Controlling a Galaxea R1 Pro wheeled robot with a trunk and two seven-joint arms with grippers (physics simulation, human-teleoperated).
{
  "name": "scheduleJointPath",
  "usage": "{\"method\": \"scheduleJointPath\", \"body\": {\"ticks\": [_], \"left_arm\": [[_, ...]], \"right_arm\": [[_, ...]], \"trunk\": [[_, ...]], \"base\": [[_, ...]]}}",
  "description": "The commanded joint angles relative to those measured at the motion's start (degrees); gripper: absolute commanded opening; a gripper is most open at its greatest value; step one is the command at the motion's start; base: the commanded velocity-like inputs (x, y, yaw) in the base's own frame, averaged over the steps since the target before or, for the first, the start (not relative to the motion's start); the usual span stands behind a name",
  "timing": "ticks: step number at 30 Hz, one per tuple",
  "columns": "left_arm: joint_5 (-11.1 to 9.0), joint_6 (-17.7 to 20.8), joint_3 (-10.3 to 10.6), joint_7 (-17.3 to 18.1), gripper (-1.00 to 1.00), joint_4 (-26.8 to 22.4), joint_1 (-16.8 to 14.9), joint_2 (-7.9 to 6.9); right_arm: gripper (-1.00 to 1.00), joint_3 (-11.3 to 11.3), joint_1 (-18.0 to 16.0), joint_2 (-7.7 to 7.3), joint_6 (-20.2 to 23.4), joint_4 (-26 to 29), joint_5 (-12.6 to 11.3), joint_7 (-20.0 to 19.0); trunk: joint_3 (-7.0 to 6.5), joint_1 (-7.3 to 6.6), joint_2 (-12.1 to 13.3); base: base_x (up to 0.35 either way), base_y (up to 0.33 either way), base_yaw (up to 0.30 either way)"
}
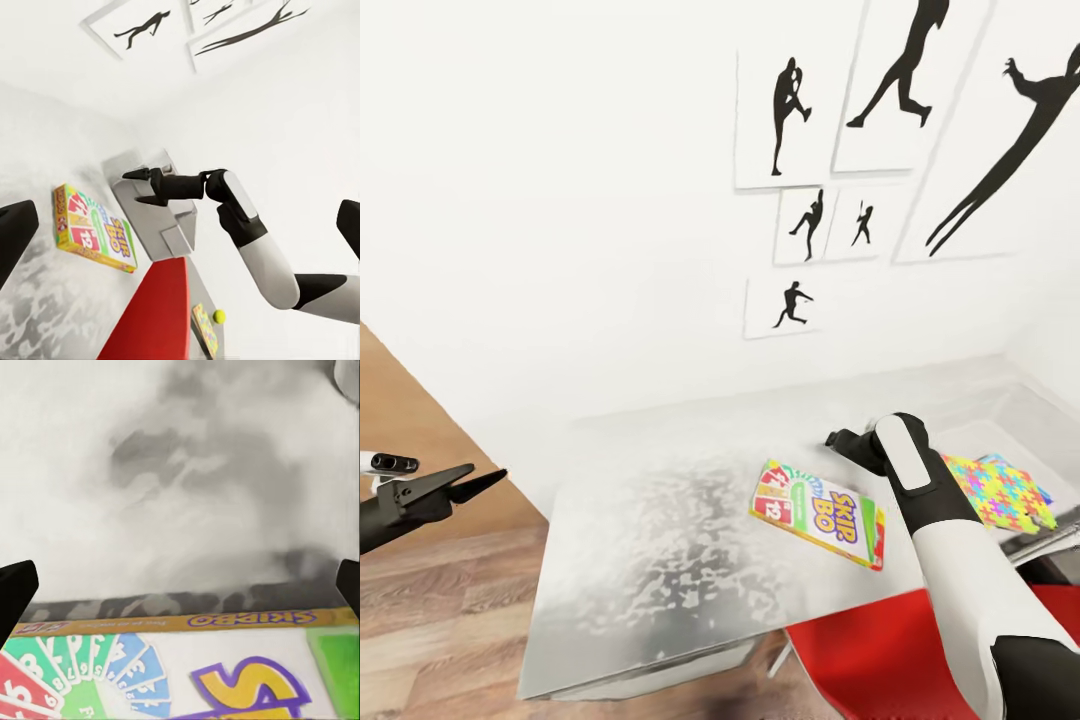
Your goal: Put all the toys in the child's room - the three board games (two on the bed and one on the table), the two jigsaw puzzles on the table, and the tennis ball on the table - inside the toy box on the table in the child's room.
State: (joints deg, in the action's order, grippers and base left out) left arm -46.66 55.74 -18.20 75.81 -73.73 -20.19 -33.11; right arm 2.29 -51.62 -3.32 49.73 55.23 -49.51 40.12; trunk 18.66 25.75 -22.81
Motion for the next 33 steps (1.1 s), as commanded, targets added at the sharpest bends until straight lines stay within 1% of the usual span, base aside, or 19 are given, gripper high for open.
{"method": "scheduleJointPath", "body": {"ticks": [1, 5, 9, 17, 24, 33], "left_arm": [[-0.19, 0.51, -0.01, 0.04, 1.00, -0.01, -0.02, -0.02], [-0.19, 0.55, -0.07, 0.04, 1.00, -0.01, -0.02, -0.02], [-0.15, 0.52, -0.07, 0.04, 1.00, -0.01, -0.02, -0.02], [-0.11, 0.51, -0.08, 0.04, 1.00, -0.01, -0.02, -0.02], [-0.10, 0.51, -0.08, 0.04, 1.00, -0.01, -0.02, -0.02], [-0.10, 0.51, -0.08, 0.04, 1.00, -0.01, -0.02, -0.02]], "right_arm": [[1.00, 0.00, -0.06, -0.01, 0.10, 0.05, -0.59, 0.57], [1.00, 0.00, -0.06, 0.05, 0.10, 0.05, -0.59, 0.57], [1.00, 0.00, -0.06, 0.06, 0.10, 0.05, -0.59, 0.57], [1.00, 0.00, -0.06, 0.07, 0.10, 0.05, -0.57, 0.57], [1.00, 0.08, -0.06, 0.07, -0.07, -0.01, -0.52, 0.57], [1.00, 0.12, -0.06, 0.02, -0.24, -0.12, -0.53, 0.57]], "trunk": [[0.10, 0.03, -0.11], [0.10, 0.03, -0.11], [0.10, 0.03, -0.11], [0.10, 0.03, -0.11], [0.13, 0.03, -0.11], [0.79, 0.03, -0.11]], "base": [[0.000, 0.022, -0.278], [0.000, 0.151, -0.262], [0.000, 0.148, -0.109], [0.000, 0.092, -0.018], [0.000, 0.019, -0.001], [0.000, 0.001, 0.000]]}}
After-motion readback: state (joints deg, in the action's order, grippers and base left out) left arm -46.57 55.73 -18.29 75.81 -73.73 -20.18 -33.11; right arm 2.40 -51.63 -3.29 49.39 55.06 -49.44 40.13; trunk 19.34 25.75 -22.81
